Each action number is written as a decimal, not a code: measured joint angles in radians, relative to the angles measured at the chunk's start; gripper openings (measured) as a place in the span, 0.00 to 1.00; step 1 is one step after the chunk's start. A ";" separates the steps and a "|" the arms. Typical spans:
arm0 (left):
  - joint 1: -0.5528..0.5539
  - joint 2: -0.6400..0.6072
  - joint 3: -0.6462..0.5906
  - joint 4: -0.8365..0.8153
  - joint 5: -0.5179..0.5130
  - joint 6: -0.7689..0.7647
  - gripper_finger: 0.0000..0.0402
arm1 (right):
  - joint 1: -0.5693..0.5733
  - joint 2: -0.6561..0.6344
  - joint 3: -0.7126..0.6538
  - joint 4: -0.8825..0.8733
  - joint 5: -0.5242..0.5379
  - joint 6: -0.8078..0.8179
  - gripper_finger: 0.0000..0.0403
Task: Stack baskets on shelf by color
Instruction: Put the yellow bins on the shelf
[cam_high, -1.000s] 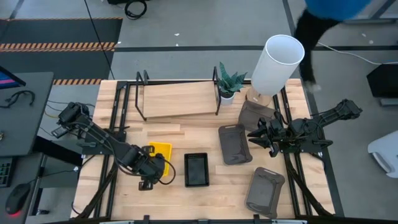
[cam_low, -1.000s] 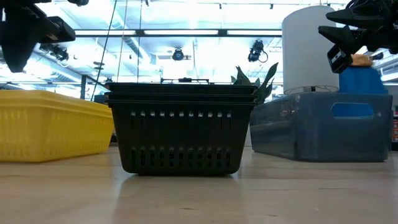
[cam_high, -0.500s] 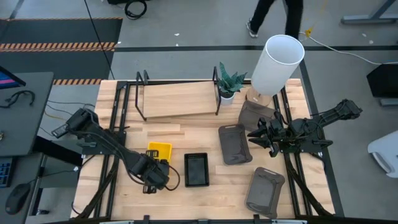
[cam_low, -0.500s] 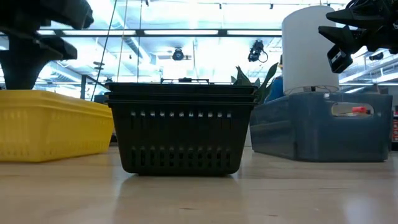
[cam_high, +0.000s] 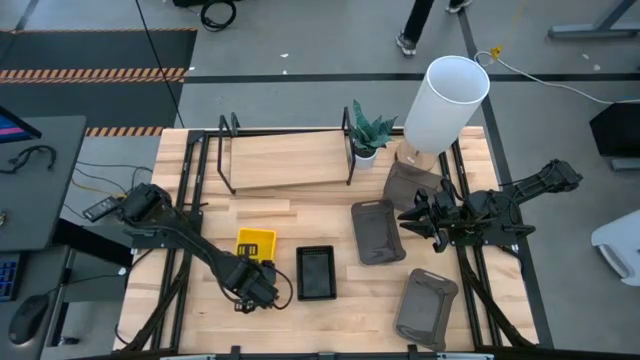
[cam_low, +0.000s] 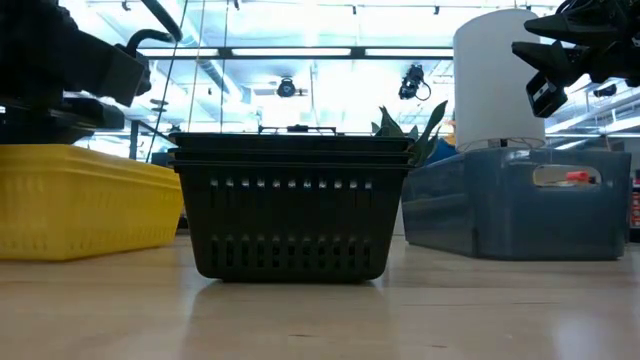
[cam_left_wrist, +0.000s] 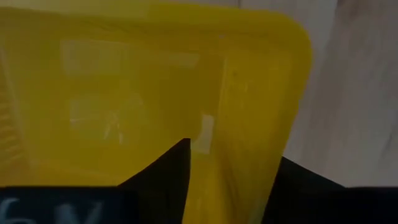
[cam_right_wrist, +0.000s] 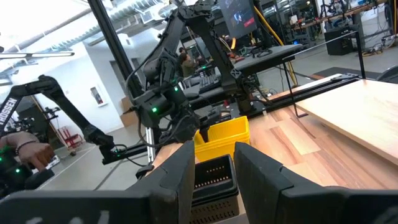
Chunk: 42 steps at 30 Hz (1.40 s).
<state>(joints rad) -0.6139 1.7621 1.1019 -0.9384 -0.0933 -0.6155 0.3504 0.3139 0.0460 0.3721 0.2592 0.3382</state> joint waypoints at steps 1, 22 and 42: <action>0.000 0.001 0.000 0.001 0.000 0.000 0.35 | 0.000 0.000 0.000 0.000 0.000 0.000 0.29; 0.000 -0.002 0.002 0.022 -0.008 -0.005 0.03 | 0.000 0.000 0.000 0.000 0.000 0.000 0.29; 0.182 -0.124 0.090 -0.222 -0.136 0.191 0.03 | 0.000 0.000 0.000 0.000 0.000 0.000 0.29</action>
<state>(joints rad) -0.4320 1.6385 1.1918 -1.1604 -0.2298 -0.4247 0.3504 0.3138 0.0460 0.3720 0.2596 0.3380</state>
